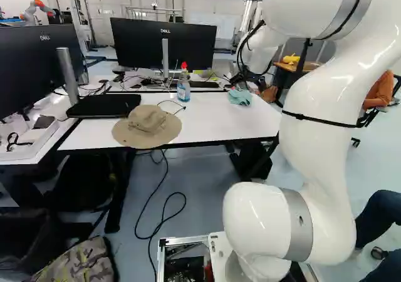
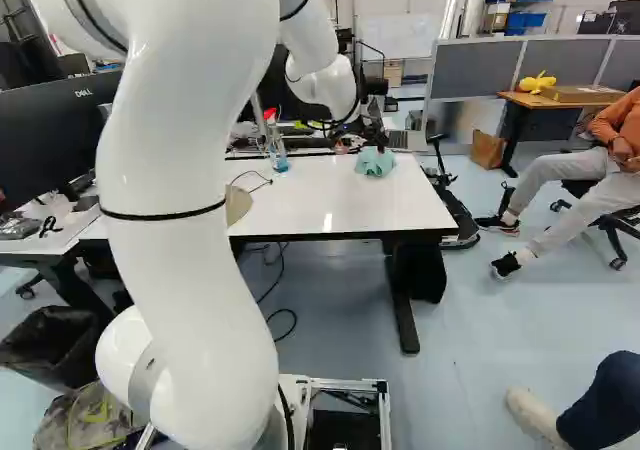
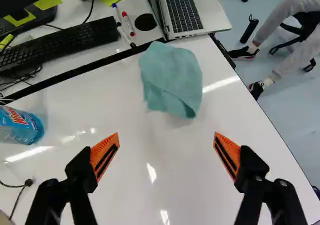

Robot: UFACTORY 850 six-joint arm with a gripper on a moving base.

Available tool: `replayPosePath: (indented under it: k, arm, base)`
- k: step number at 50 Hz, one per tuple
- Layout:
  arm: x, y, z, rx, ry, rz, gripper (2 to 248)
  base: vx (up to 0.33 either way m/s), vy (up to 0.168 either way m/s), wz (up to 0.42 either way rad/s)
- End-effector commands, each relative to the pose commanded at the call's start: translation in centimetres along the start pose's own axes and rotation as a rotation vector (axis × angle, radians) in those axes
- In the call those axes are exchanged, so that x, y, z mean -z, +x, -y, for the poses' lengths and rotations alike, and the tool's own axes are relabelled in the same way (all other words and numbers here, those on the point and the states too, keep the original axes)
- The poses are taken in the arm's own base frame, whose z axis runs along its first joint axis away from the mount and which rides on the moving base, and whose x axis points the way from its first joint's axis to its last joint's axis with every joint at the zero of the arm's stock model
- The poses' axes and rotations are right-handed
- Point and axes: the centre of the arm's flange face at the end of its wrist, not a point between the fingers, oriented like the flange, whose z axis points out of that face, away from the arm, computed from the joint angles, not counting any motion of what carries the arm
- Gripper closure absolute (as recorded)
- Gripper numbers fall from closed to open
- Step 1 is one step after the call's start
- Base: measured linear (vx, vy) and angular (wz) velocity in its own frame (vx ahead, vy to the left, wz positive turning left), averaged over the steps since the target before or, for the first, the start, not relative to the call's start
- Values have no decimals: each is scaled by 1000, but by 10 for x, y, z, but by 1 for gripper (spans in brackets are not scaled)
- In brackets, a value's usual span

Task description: Clean the table with the green towel

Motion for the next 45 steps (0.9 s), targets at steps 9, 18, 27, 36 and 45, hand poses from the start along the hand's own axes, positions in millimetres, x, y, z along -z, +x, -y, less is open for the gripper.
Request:
replayPosePath:
  k: [9, 18, 27, 36, 45]
  arm:
    - [5, -17, 9, 16, 9, -30, 3]
    - [11, -37, 18, 33, 20, -64, 3]
    - [18, -61, 27, 53, 33, -102, 3]
    - [26, -88, 36, 74, 49, -145, 3]
    - [36, -120, 45, 97, 69, -193, 3]
  base:
    - [0, 0, 0]
    - [0, 0, 0]
    - [0, 0, 0]
    - [0, 0, 0]
    - [0, 0, 0]
